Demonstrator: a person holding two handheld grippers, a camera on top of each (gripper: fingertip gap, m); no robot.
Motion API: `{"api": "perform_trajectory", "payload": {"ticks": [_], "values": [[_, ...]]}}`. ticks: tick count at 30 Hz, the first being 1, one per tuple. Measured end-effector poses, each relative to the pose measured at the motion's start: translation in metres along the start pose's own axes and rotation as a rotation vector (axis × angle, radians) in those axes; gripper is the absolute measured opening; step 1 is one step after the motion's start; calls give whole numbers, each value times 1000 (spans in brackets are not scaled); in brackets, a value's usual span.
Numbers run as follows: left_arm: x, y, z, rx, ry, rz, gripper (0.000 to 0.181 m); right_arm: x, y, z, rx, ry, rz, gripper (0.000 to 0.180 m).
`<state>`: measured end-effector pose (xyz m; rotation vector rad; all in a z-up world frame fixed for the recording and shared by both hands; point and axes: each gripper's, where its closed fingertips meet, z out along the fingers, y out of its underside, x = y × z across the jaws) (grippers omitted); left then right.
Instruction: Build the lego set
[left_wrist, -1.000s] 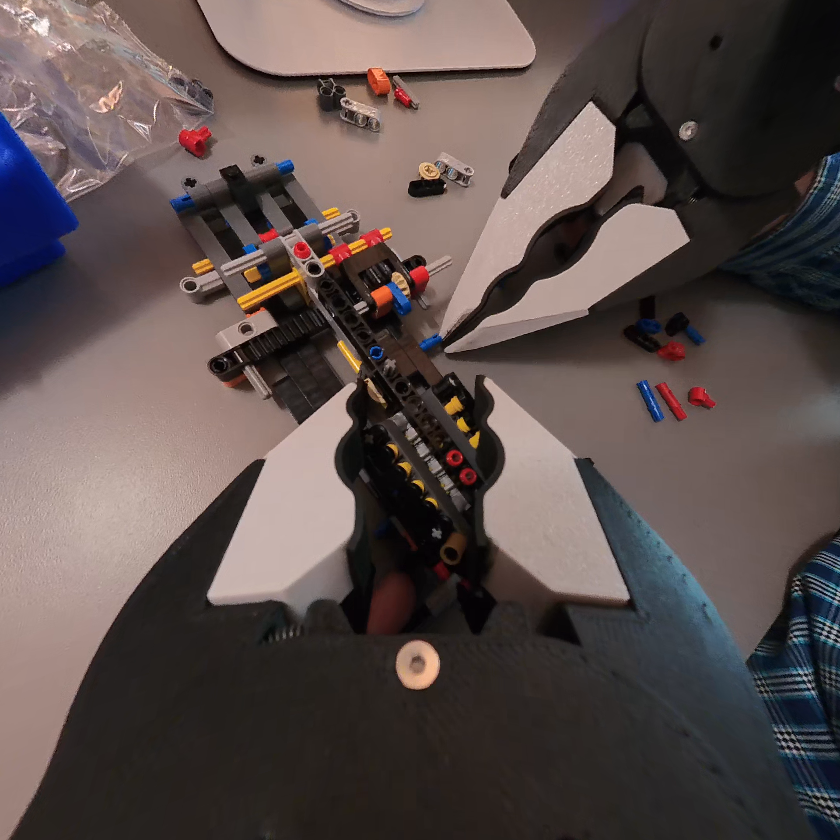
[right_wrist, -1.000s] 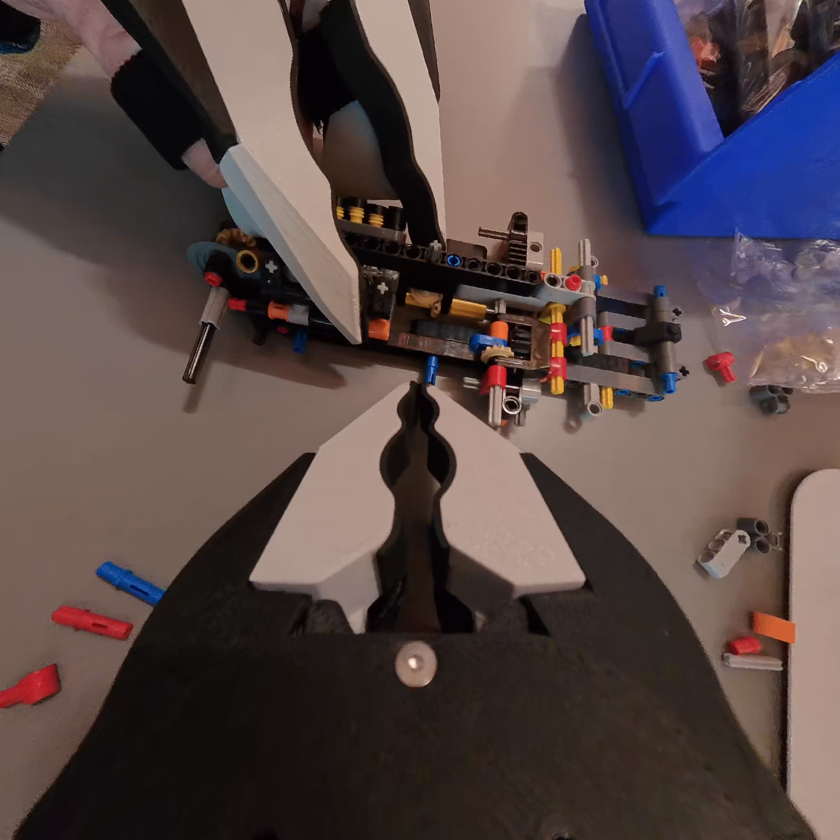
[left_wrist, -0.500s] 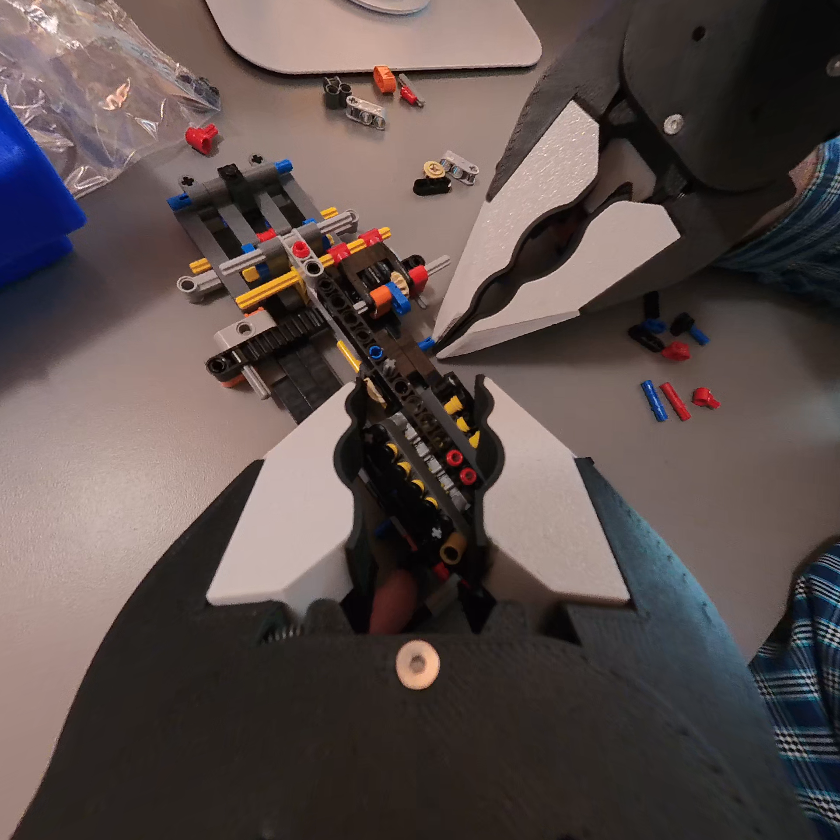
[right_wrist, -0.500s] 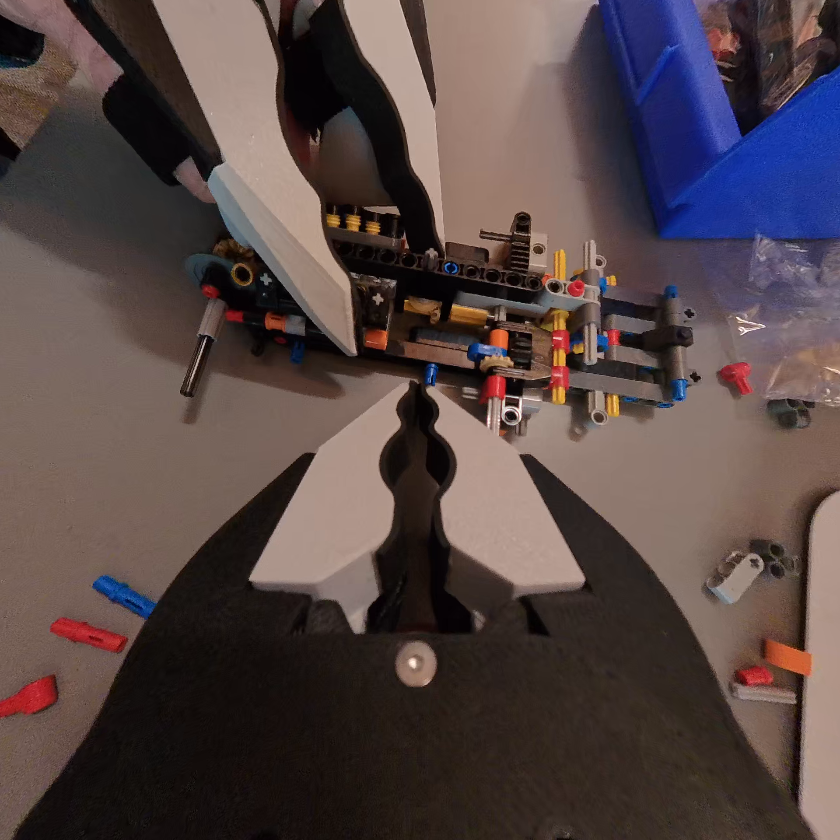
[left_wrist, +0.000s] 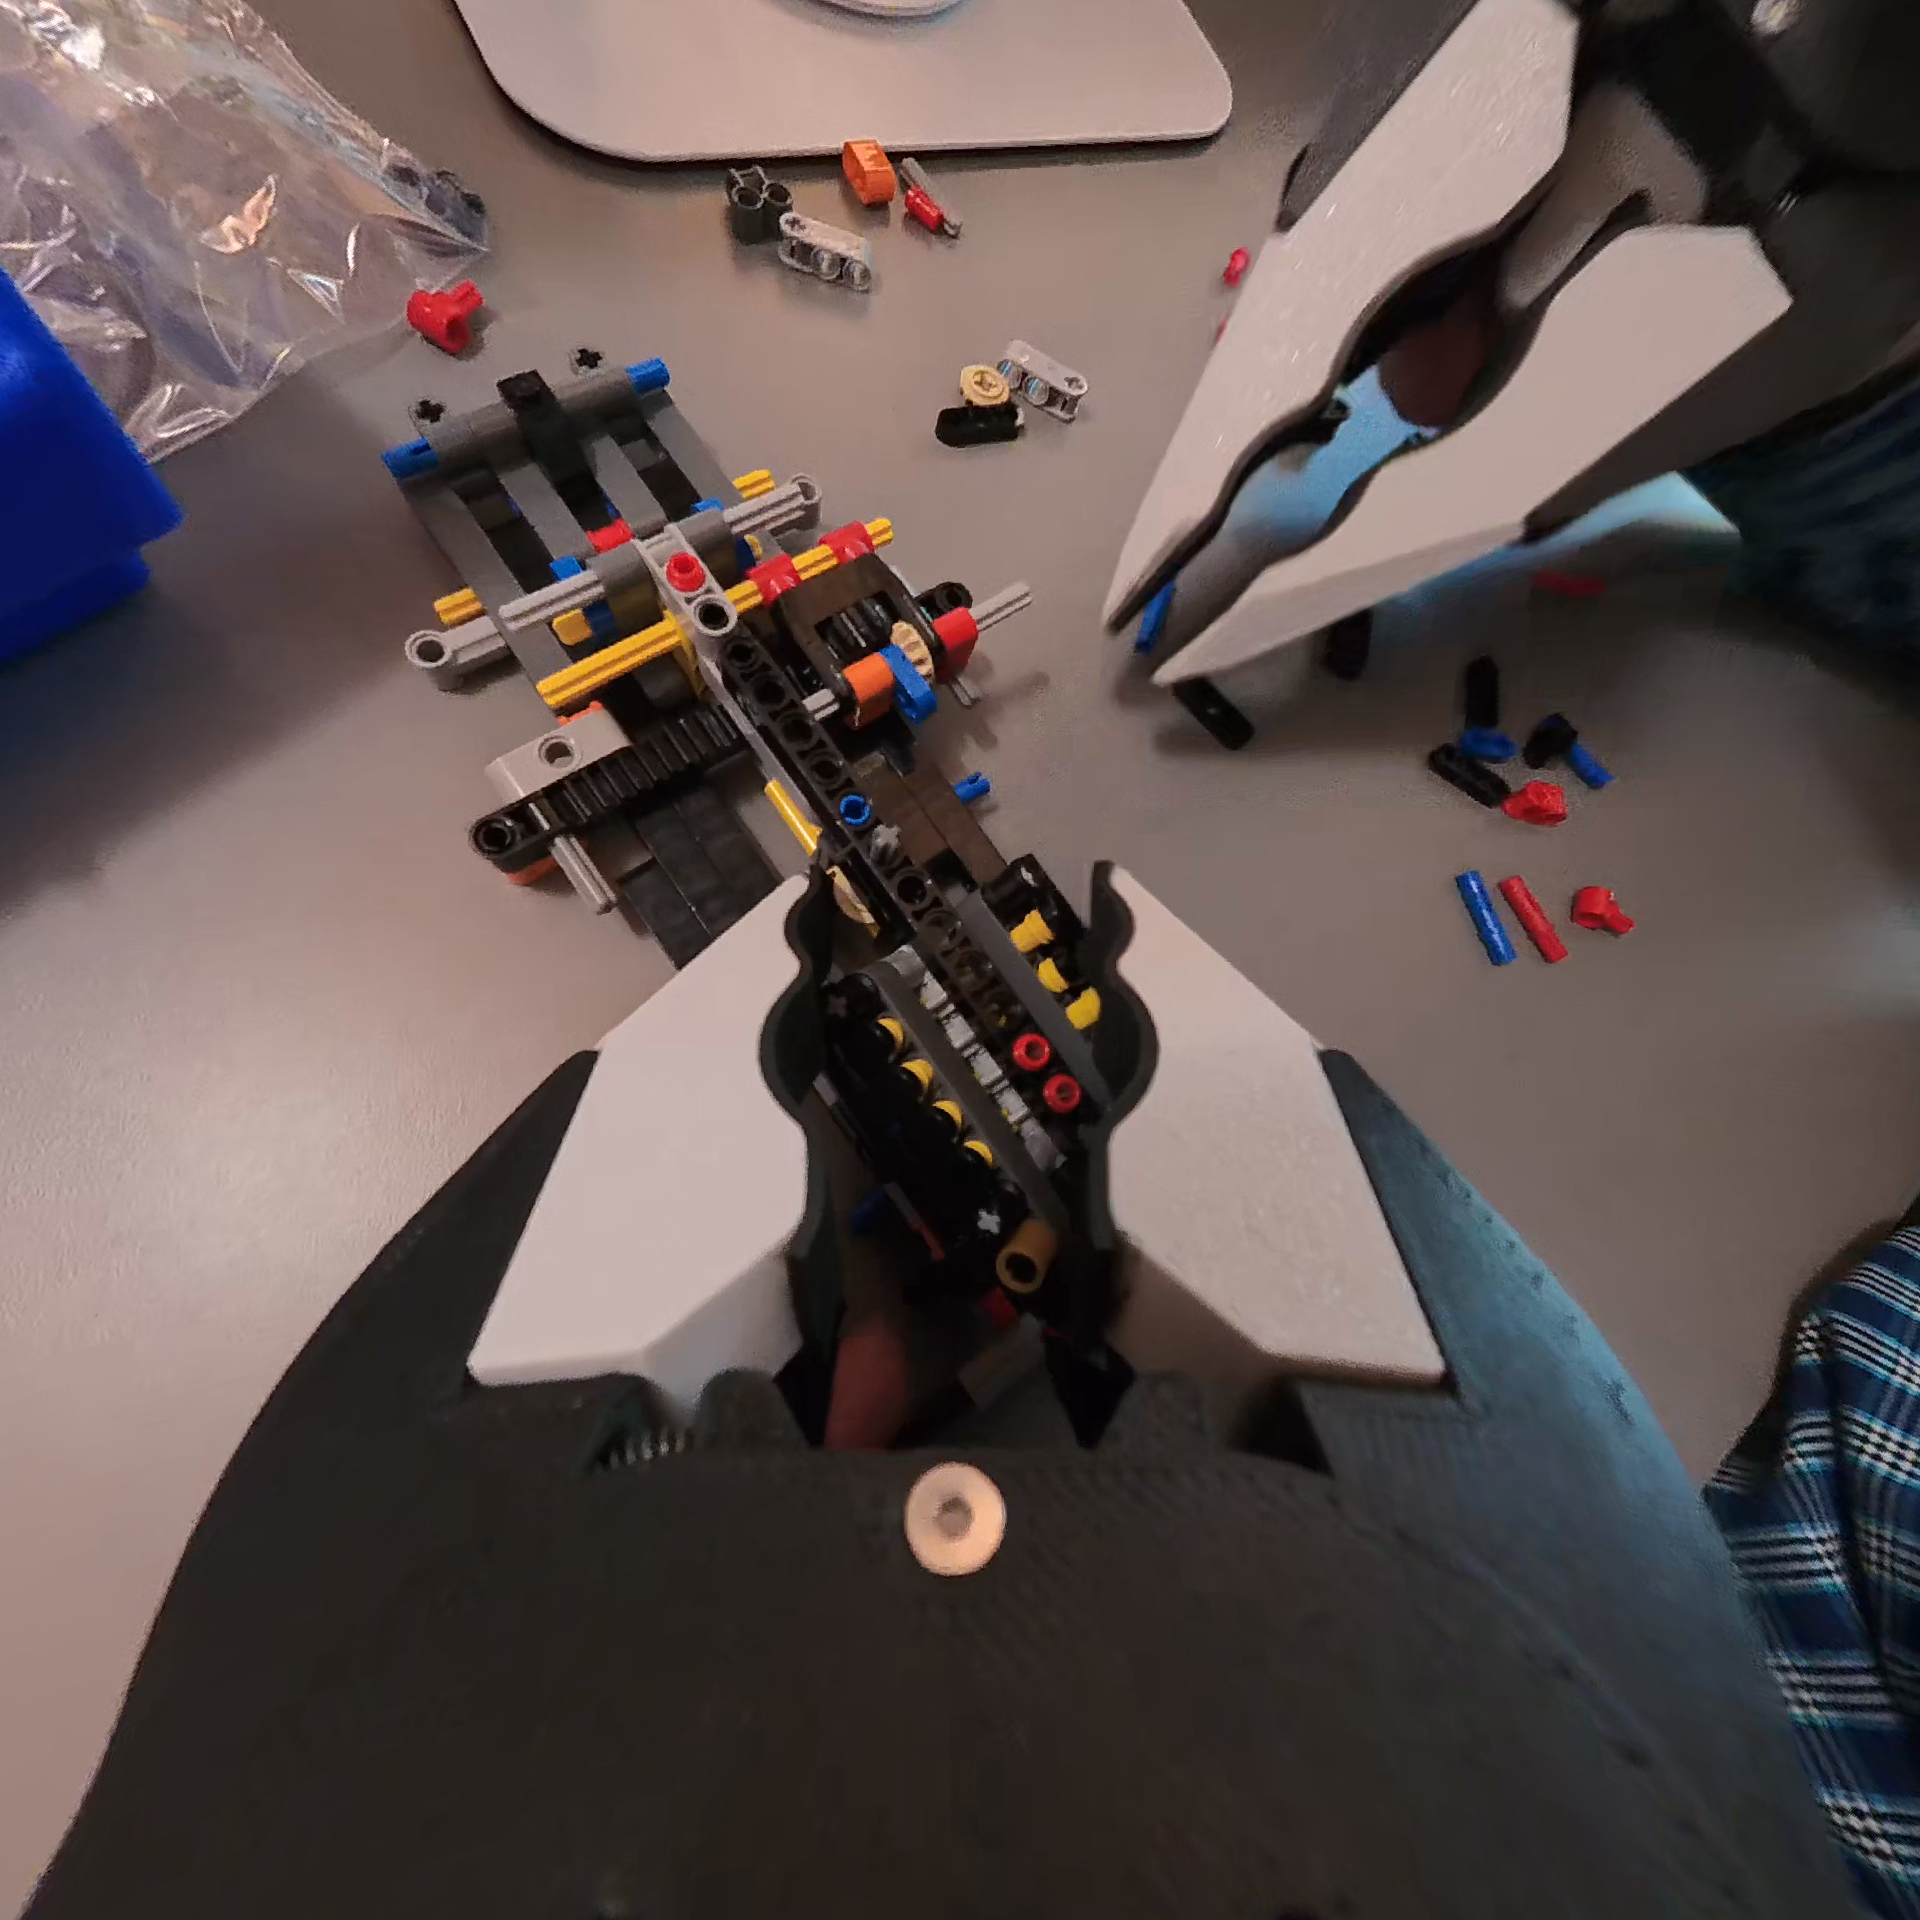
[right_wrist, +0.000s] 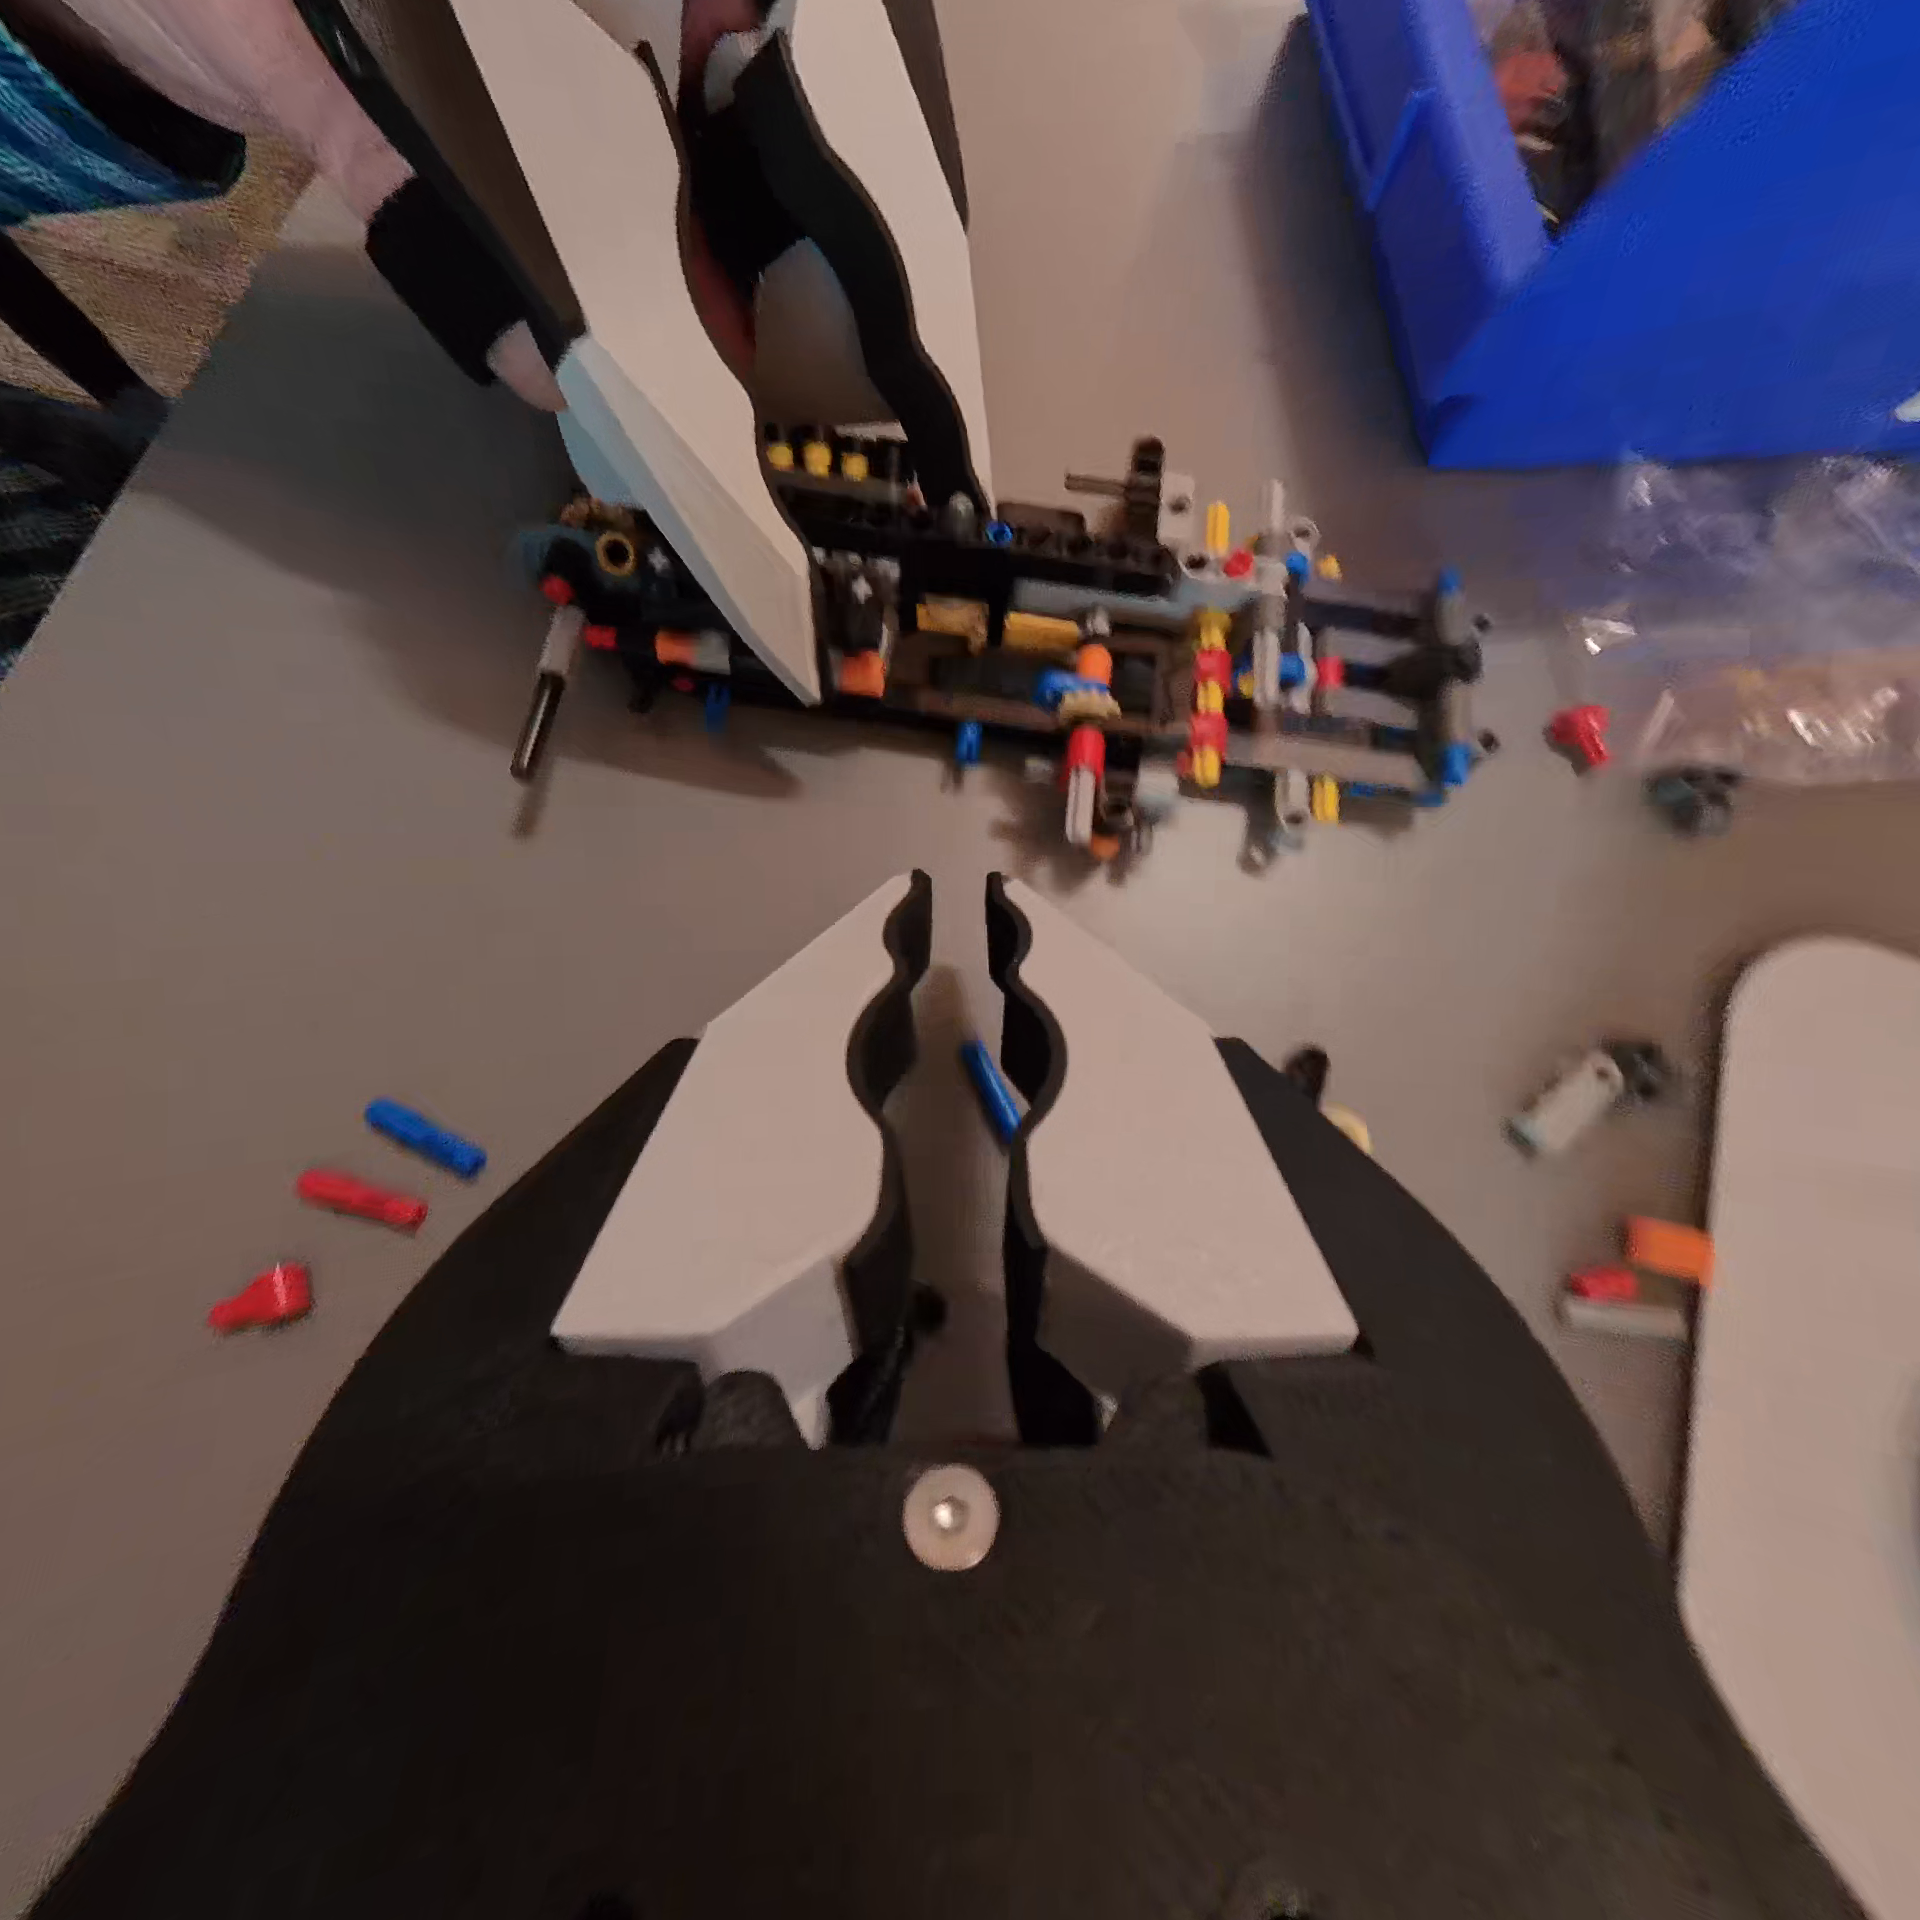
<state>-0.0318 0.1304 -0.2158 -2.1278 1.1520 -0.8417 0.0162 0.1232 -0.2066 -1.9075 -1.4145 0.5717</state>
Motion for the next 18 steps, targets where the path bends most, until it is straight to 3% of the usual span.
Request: {"api": "perform_trajectory", "payload": {"ticks": [8, 18], "values": [[2, -5, -10, 6, -19, -5, 68, 24, 35, -64, -26, 156, 87, 9], [0, 6, -14, -45, -78, 20, 60, 41, 58, -58, -152, 204, 28, 17]]}}
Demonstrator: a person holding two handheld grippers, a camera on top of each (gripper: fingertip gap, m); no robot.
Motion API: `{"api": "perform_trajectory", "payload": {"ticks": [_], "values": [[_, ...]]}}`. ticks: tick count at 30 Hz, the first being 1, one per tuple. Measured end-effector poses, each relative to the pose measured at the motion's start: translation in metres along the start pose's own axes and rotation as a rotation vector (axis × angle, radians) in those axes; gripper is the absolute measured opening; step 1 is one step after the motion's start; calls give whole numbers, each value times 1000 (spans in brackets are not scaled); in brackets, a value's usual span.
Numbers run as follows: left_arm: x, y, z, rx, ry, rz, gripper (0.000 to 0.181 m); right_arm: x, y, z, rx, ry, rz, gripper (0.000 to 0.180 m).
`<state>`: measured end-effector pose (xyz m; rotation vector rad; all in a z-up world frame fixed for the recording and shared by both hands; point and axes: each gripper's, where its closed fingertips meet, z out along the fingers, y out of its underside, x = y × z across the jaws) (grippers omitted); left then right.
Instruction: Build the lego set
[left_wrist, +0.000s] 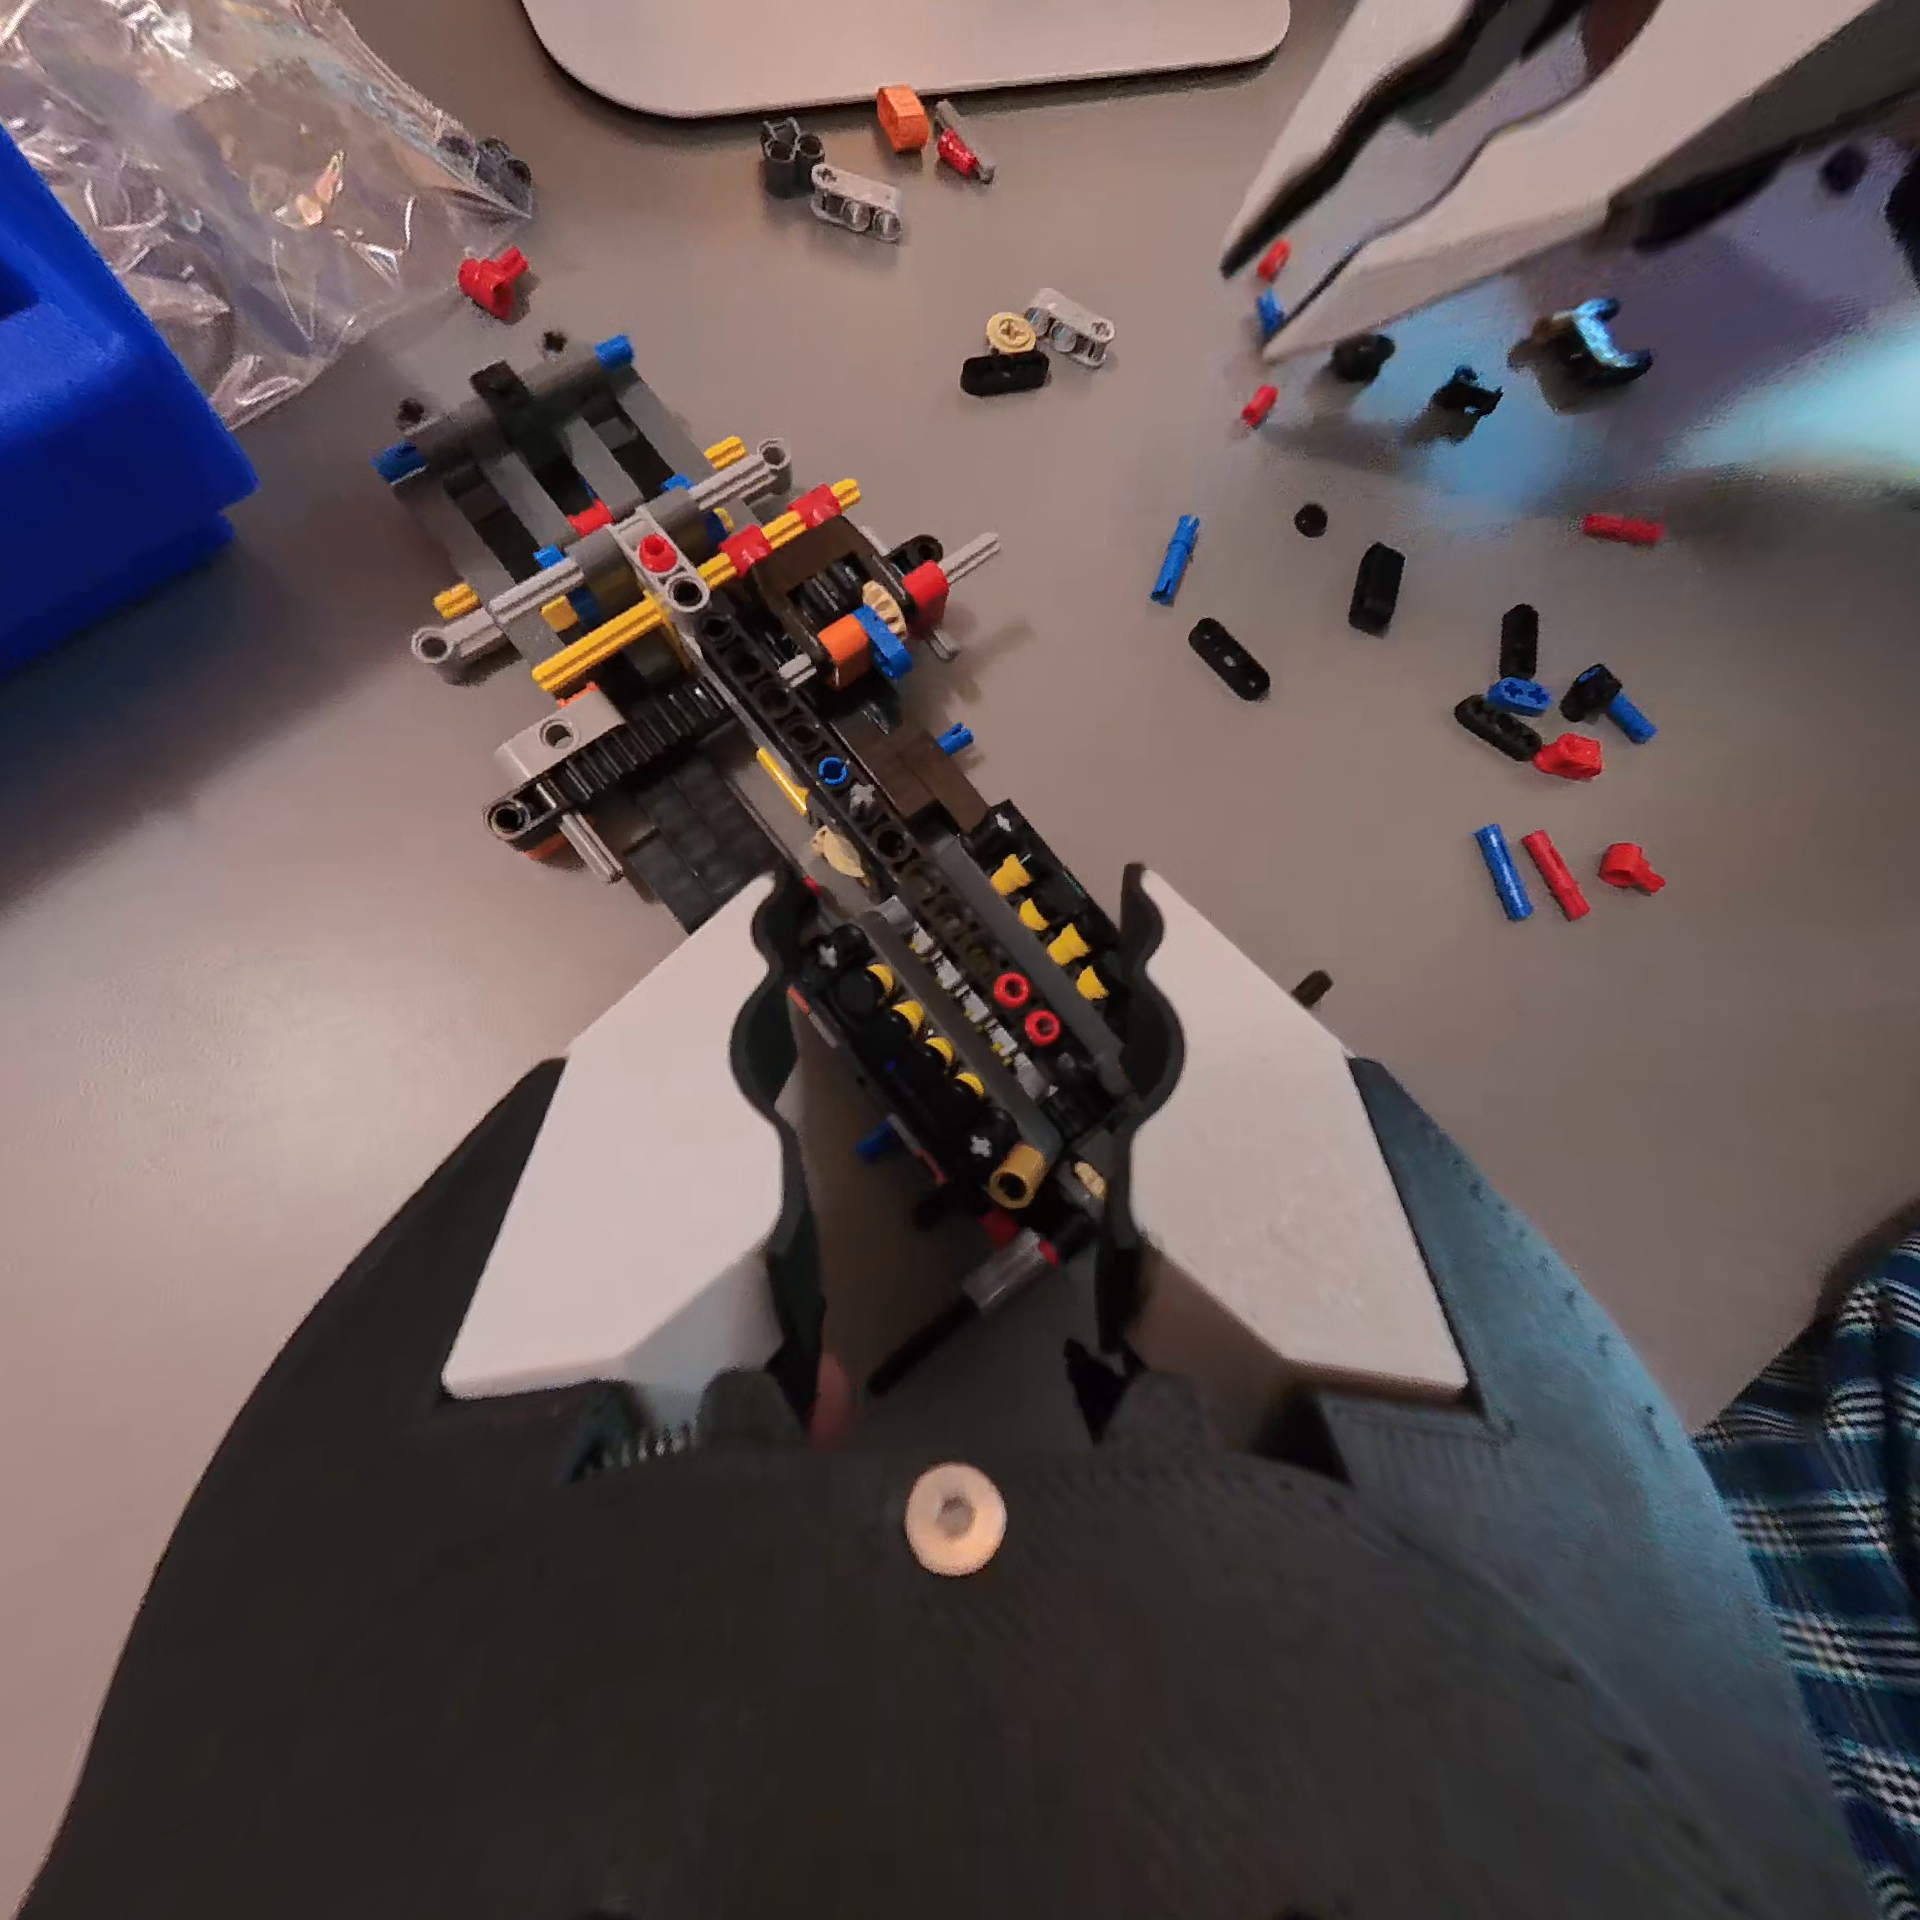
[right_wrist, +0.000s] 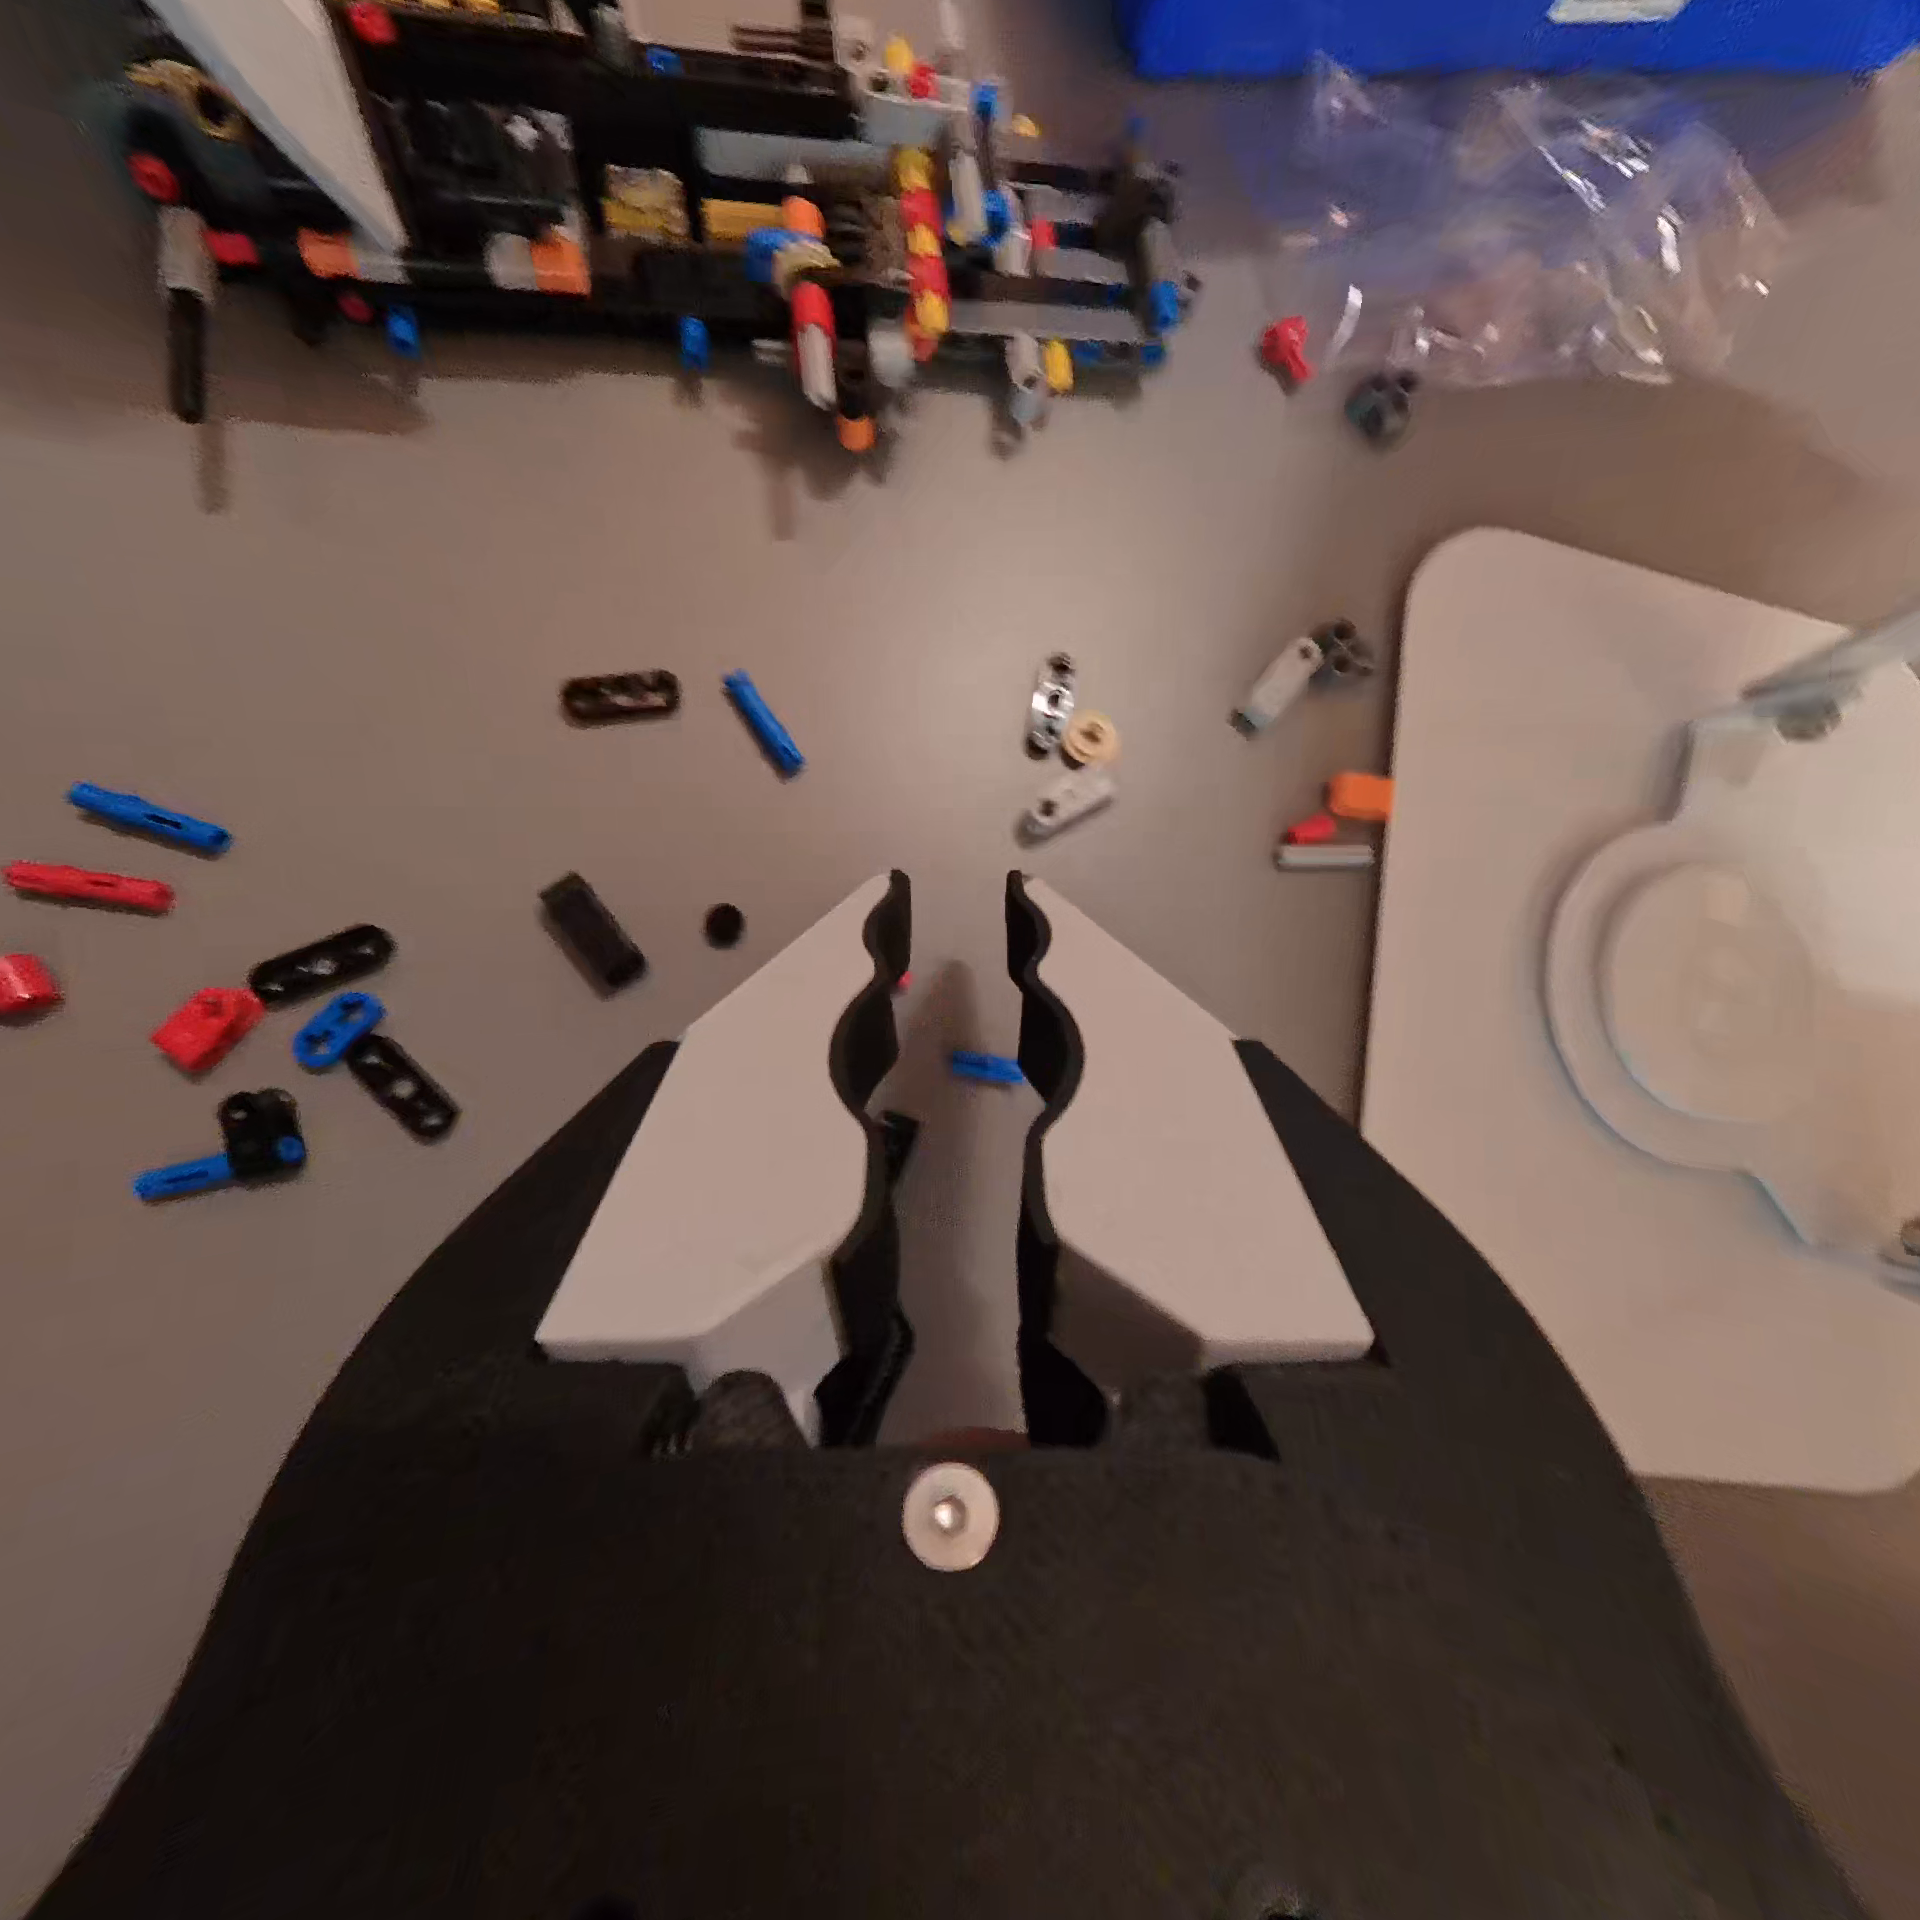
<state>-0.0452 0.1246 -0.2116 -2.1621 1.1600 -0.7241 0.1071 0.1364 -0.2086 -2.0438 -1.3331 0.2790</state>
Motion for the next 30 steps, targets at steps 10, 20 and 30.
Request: {"api": "perform_trajectory", "payload": {"ticks": [10, 20, 30], "values": [[-2, 4, -3, -13, 2, 2, 60, -35, 2, -7, 11, -209, -24, 22], [-7, 7, -13, -26, 0, 53, 61, -65, 14, -26, -8, -266, -80, 19], [-5, 9, -19, -24, -14, 60, 64, -75, 5, -3, -2, -268, -136, 0]]}}
